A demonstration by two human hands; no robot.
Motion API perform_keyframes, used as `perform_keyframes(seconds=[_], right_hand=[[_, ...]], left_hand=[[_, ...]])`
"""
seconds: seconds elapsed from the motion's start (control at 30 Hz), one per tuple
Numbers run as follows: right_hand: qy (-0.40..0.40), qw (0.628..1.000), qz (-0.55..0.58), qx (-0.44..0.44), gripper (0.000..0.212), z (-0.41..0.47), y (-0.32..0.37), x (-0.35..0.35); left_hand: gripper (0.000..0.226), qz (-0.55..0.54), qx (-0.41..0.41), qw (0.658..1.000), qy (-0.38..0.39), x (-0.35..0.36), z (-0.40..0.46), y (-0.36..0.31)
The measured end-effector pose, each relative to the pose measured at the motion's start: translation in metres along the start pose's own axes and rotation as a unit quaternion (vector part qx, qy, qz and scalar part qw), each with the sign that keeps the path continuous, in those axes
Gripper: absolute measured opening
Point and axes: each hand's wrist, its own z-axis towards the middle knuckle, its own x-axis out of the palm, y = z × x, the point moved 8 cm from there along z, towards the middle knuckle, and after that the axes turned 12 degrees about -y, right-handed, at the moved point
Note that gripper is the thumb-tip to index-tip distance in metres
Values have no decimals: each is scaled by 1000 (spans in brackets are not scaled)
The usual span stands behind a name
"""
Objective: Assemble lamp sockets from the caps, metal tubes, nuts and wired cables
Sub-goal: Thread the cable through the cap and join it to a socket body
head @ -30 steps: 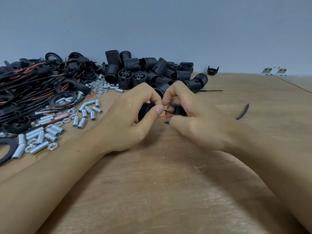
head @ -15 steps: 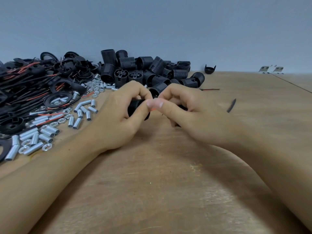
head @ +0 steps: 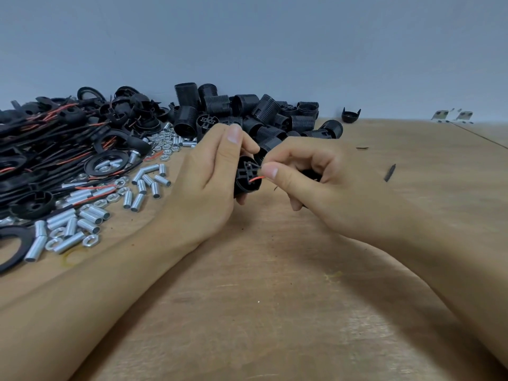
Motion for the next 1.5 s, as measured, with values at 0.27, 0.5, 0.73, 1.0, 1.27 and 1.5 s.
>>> perform_keyframes(seconds=[0.27,0.5,0.73,1.0,1.27,1.5], right_hand=[[18,999,-29,15,16,0,-8,3],[44,997,14,54,24,-3,-12,8],[19,999,1,34,25,-6,-5,13],[-11,1000,-22,-17,22,-6,9,13],[12,997,-75,30,18,-3,-5,13],[37,995,-54,71,12,-4,-9,14]], left_hand=[[28,53,53,997,22,4,-1,-6],[27,91,102,989,58,10,-4,-14],[26,78,120,989,44,10,-4,-19],[25,59,135,989,-2,9,-7,-27],[18,-21,3,998,62,11,-7,-8],[32,-66,-47,989,126,16,-11,-3]])
